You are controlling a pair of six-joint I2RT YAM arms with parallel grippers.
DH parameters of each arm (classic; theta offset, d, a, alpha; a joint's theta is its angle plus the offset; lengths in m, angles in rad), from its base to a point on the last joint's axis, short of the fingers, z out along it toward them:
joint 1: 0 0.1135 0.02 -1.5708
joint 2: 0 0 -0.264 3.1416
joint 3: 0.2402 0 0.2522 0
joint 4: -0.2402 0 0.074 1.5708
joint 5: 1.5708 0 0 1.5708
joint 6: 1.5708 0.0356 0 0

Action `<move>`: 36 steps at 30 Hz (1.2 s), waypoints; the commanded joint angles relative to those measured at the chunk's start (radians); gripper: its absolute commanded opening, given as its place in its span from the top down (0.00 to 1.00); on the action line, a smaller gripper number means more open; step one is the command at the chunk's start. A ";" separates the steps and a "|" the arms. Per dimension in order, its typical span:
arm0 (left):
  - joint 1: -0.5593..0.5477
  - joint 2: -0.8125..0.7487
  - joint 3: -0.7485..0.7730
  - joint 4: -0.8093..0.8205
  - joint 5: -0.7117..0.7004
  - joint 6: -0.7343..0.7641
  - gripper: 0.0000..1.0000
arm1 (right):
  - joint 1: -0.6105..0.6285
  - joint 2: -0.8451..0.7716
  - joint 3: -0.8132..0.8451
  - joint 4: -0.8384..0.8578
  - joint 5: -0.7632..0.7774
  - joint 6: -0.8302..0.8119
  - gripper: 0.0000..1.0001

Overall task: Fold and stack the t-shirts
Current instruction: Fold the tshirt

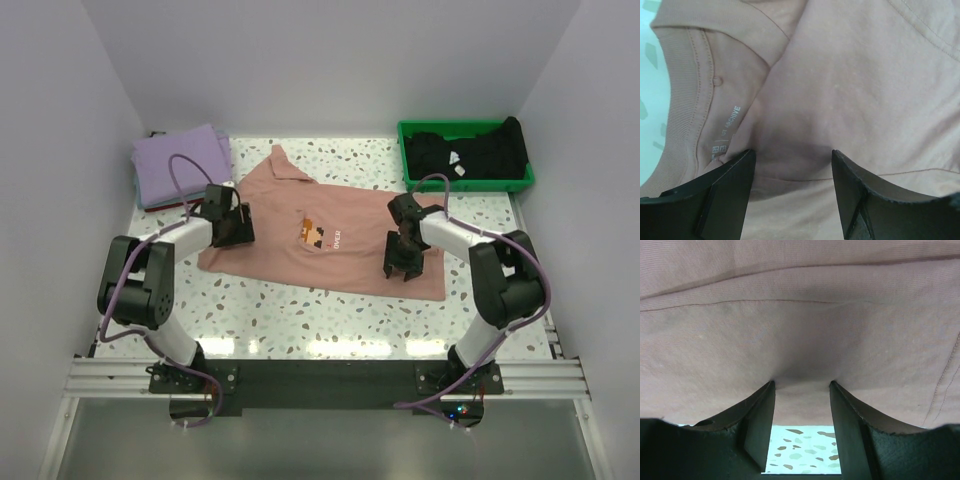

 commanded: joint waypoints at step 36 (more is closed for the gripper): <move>-0.001 -0.414 -0.184 -0.205 -0.044 -0.179 0.30 | -0.004 -0.266 -0.063 -0.220 -0.052 0.031 0.46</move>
